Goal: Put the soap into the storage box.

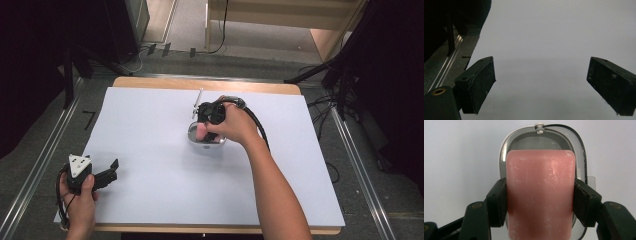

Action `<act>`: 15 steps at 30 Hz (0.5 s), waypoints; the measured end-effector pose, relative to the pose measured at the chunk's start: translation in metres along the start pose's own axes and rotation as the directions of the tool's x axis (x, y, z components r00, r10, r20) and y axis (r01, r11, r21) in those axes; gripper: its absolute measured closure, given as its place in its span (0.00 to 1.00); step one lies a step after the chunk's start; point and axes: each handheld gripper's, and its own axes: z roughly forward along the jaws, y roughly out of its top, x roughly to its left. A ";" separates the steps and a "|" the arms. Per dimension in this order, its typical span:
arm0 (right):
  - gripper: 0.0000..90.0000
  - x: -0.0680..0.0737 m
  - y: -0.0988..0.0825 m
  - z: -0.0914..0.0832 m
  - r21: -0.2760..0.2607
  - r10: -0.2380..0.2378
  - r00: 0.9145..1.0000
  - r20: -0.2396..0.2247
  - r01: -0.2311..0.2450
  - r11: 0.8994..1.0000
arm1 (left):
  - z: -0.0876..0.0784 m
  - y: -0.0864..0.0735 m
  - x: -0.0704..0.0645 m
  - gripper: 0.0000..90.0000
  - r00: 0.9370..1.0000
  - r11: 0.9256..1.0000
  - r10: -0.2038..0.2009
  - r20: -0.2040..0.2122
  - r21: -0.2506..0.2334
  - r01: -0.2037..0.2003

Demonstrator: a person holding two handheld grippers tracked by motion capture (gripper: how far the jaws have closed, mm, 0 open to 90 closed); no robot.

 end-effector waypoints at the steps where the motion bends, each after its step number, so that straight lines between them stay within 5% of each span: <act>1: 0.43 0.000 0.000 0.000 0.000 0.004 1.000 0.001 -0.004 1.000 | 0.000 0.000 0.000 0.10 1.000 1.000 0.000 0.002 0.001 0.000; 15: 0.39 -0.003 0.001 -0.003 -0.021 0.023 1.000 -0.015 -0.023 1.000 | 0.000 0.000 0.000 0.10 1.000 1.000 -0.004 0.003 0.003 0.004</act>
